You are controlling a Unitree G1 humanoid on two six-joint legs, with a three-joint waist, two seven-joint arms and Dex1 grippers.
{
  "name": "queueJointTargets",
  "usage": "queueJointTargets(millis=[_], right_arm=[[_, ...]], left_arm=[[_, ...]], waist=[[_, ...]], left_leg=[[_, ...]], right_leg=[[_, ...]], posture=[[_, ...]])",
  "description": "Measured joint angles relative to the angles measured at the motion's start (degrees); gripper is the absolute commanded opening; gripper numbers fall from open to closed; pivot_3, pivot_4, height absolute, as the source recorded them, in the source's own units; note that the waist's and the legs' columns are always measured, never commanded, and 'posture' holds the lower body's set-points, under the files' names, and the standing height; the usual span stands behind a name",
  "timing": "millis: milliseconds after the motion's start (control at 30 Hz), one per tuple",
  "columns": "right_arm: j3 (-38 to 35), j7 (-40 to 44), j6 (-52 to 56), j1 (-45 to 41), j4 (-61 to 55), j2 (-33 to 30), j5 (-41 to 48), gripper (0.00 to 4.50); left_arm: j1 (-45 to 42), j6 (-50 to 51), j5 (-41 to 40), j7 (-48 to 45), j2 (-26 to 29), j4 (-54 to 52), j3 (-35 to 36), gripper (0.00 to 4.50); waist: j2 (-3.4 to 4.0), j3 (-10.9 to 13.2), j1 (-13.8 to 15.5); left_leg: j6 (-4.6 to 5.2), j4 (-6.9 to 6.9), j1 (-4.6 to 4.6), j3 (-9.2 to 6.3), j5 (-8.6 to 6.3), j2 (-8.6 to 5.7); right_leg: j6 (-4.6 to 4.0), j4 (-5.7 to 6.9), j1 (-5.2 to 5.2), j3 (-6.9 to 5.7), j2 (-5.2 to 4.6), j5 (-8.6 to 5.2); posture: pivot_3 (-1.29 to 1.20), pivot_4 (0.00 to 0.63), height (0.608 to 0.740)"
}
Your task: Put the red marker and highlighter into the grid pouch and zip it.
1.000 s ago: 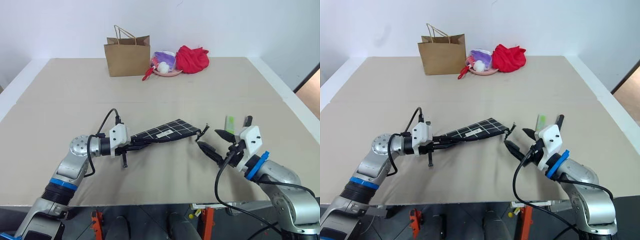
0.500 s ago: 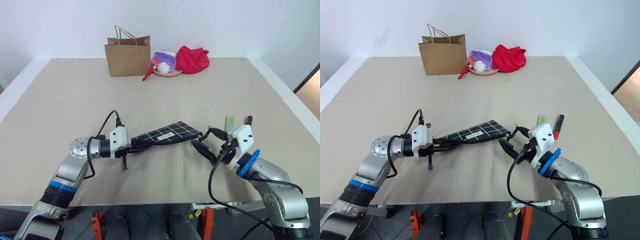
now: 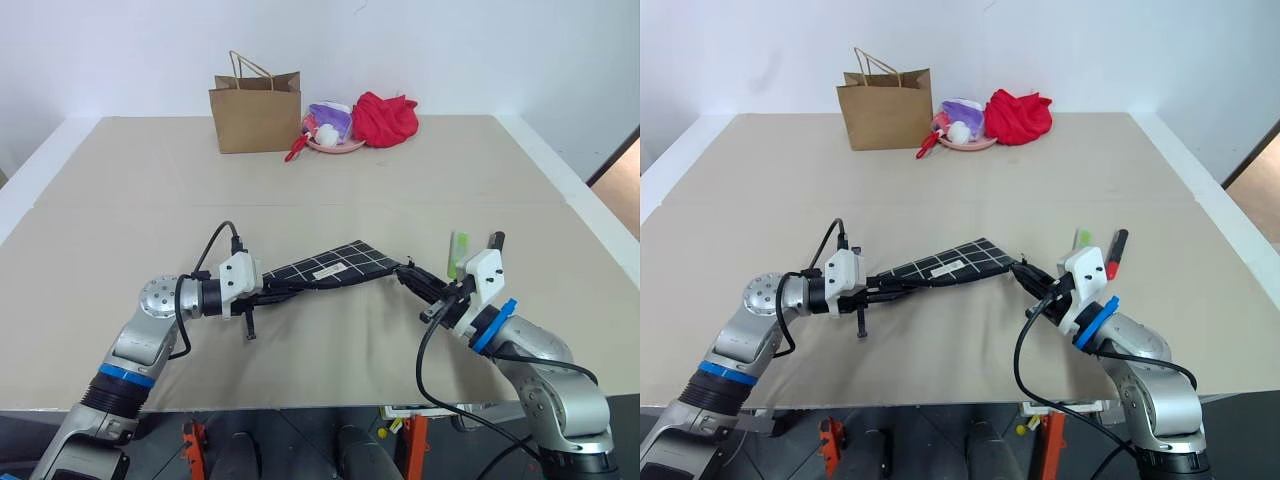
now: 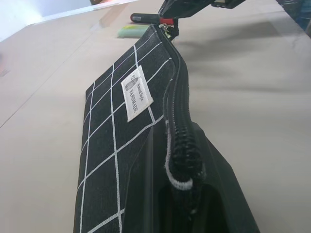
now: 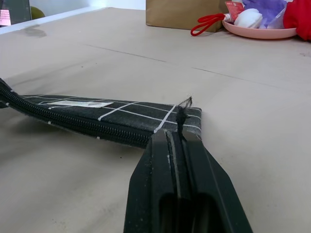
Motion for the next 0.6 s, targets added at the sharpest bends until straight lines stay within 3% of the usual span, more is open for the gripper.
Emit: queueJointTargets(millis=[133, 600], right_arm=[[0.6, 0.6, 0.9, -1.6, -0.6, -0.6, 0.5, 0.11], [13.7, 0.5, 8.6, -9.7, -4.4, 0.5, 0.5, 0.11]], left_arm=[[-0.5, 0.9, -0.1, 0.4, -0.5, 0.0, 0.0, 0.0], [-1.0, 0.5, 0.3, 0.1, -2.1, 0.0, 0.0, 0.0]], waist=[[0.0, 0.0, -0.1], [0.0, 0.0, 0.0]], left_leg=[[0.0, 0.0, 0.02, 0.0, 0.0, 0.0], [0.0, 0.0, -0.02, -0.04, 0.0, 0.0]], right_leg=[[0.0, 0.0, 0.0, 0.0, 0.0, 0.02], [0.0, 0.0, -0.01, 0.0, 0.02, 0.0]], posture=[[0.0, 0.15, 0.74], [0.0, 0.15, 0.74]])
